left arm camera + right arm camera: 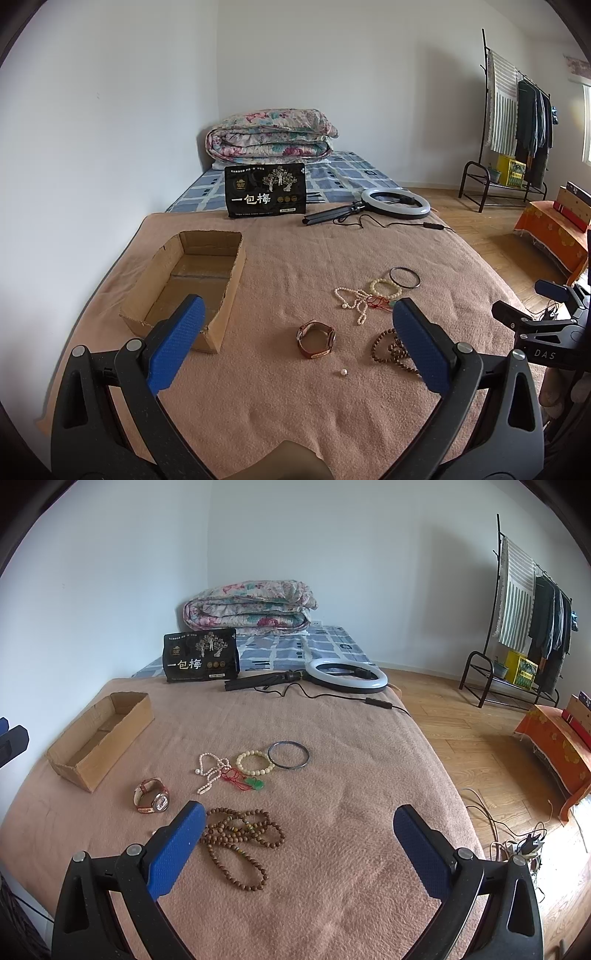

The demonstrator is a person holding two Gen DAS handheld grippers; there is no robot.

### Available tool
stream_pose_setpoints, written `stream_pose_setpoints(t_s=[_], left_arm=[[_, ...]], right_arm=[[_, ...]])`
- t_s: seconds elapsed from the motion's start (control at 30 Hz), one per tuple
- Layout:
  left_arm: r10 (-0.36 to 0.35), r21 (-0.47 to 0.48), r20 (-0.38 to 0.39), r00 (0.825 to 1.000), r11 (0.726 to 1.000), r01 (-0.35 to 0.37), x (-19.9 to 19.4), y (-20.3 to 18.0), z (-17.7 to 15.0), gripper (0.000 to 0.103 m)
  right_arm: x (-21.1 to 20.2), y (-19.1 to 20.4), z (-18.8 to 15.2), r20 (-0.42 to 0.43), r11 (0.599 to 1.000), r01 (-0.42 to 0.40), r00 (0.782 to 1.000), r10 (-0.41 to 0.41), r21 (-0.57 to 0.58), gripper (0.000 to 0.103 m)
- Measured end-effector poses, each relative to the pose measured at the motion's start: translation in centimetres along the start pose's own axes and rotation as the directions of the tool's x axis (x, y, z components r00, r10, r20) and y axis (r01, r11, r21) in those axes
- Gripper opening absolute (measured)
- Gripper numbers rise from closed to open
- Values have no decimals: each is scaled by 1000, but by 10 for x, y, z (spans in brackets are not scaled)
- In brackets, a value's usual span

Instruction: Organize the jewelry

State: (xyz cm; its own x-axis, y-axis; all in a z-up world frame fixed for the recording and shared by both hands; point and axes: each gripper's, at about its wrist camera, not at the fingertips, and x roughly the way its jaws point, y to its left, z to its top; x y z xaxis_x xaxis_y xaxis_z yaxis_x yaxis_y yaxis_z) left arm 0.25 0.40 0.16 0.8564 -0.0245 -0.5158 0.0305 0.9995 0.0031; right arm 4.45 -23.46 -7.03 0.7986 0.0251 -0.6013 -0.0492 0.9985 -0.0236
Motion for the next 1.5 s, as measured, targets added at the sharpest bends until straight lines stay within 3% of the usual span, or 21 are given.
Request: stream_pose_setpoints(t_s=[1.5], left_arm=[[0,-3,-4,1000,1000,0,-1,1,0,103]], right_arm=[[5,3,-3,-23,1000,-19,1000,18,-13,103]])
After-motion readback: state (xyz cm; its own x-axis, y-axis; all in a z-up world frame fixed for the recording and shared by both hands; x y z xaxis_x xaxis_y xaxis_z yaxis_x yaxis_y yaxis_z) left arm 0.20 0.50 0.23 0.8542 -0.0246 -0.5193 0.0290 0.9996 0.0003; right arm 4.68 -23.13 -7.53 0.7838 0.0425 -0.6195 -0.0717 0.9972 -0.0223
